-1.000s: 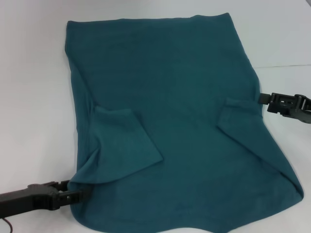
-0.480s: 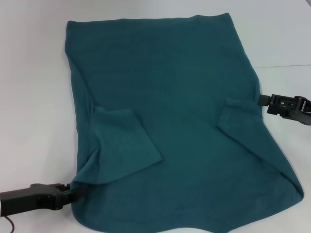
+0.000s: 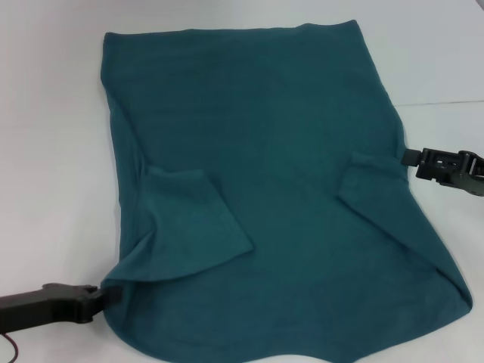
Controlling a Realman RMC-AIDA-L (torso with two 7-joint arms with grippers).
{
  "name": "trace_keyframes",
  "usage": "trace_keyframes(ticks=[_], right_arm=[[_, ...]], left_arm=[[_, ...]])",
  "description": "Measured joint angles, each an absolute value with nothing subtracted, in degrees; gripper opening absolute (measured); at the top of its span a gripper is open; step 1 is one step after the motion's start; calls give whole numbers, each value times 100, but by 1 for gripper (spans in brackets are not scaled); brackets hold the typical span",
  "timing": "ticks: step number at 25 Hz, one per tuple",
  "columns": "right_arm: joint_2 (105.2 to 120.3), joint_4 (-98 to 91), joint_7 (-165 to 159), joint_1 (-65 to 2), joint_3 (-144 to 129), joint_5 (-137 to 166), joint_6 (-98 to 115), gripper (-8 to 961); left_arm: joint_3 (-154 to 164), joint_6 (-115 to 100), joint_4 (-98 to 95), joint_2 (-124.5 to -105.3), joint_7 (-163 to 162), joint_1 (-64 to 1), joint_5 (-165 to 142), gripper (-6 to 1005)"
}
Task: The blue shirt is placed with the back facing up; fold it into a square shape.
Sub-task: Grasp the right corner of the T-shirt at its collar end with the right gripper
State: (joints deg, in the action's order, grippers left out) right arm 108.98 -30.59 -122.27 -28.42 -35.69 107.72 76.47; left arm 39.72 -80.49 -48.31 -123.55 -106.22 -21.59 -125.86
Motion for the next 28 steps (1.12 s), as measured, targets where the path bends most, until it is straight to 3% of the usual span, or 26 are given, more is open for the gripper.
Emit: trace_keyframes(ticks=[6, 28], right_arm=[[10898, -3082, -12221, -2796, -3569, 10775, 7660, 699], [10851, -3104, -12534, -2402, -3585, 11196, 7876, 700]], left_arm=[[3750, -8146, -5077, -12356, -10745, -2022, -12579, 3], [2820, -8841, -5588, -12378, -10647, -1504, -12617, 3]])
